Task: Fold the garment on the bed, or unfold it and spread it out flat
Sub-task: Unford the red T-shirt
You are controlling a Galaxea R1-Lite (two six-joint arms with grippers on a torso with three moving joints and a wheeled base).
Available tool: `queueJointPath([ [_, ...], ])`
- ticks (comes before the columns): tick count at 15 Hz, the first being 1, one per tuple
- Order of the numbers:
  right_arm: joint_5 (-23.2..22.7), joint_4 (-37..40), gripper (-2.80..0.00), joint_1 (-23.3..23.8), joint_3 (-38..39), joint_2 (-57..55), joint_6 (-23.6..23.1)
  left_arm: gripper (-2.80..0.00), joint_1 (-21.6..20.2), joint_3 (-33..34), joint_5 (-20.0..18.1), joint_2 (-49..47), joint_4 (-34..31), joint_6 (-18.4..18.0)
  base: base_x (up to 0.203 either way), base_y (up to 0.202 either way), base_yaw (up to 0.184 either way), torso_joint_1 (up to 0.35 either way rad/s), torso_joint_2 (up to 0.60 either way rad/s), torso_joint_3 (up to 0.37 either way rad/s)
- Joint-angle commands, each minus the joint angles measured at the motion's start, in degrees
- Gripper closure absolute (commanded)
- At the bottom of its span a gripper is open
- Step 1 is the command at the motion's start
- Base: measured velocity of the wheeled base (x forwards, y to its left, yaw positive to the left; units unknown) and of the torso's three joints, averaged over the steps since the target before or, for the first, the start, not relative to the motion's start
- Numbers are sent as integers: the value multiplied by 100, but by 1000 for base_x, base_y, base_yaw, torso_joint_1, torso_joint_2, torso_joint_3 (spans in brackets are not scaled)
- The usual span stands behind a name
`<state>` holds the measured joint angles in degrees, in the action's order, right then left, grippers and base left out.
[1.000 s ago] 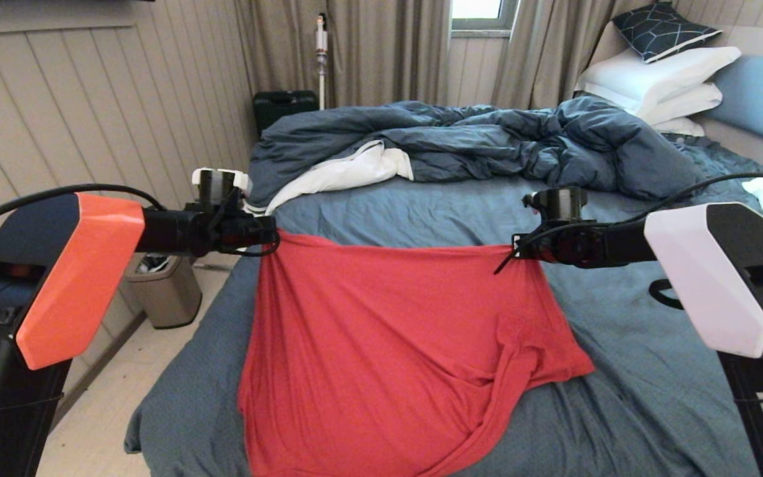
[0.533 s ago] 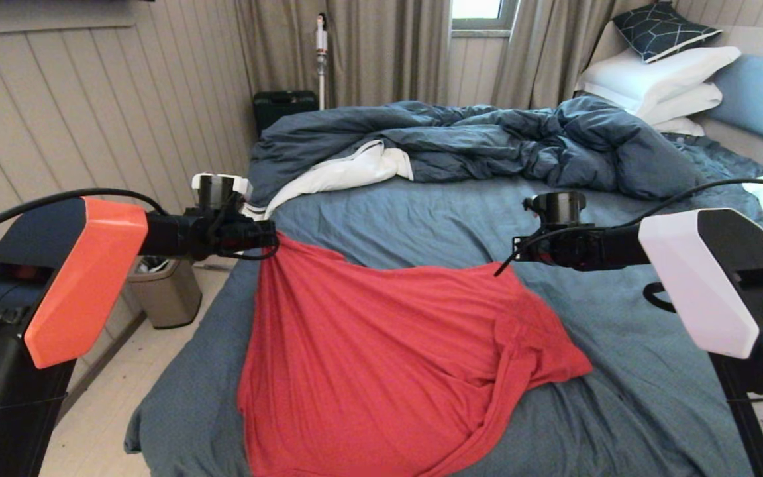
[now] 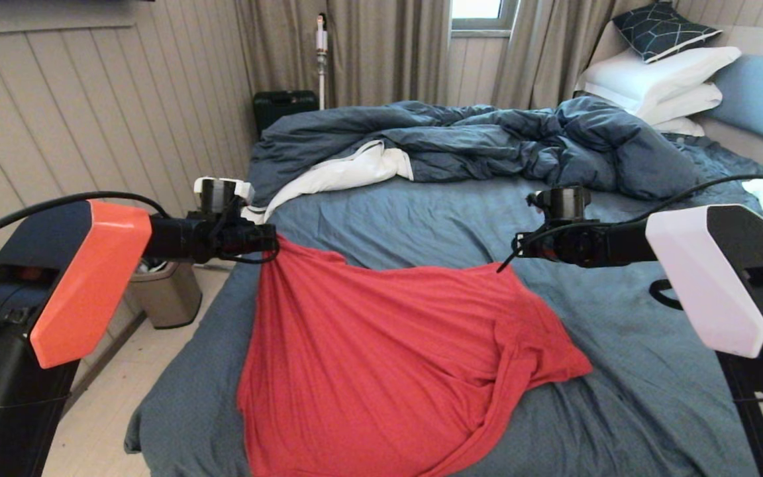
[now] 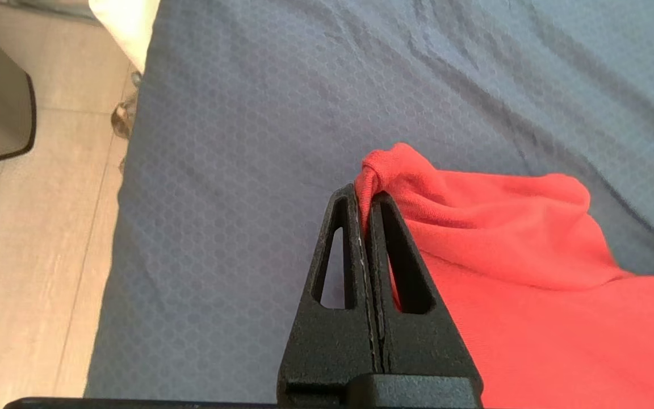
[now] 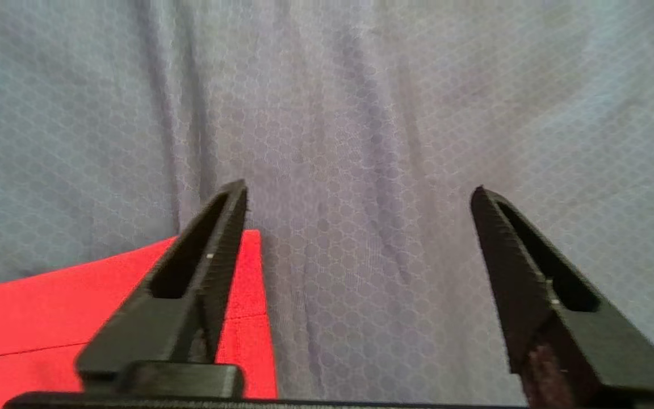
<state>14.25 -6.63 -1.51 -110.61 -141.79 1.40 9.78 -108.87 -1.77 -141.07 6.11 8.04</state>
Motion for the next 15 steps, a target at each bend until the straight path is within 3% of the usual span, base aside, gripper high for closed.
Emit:
queueJointPath([
  [1,8,-5,-280,-4,13,91,1,0,-2,-2,10,-26,29,5,0,0,0,0,0,0],
  [7,8,-14,-280,2,58,82,10,0,-2,-2,46,-52,-57,-31,0,0,0,0,0,0],
  [8,8,-14,-280,2,74,82,10,-280,-2,-2,37,-61,-66,-39,0,0,0,0,0,0],
  [15,-10,8,-280,-12,235,326,29,-280,-13,4,45,167,-77,-23,0,0,0,0,0,0],
])
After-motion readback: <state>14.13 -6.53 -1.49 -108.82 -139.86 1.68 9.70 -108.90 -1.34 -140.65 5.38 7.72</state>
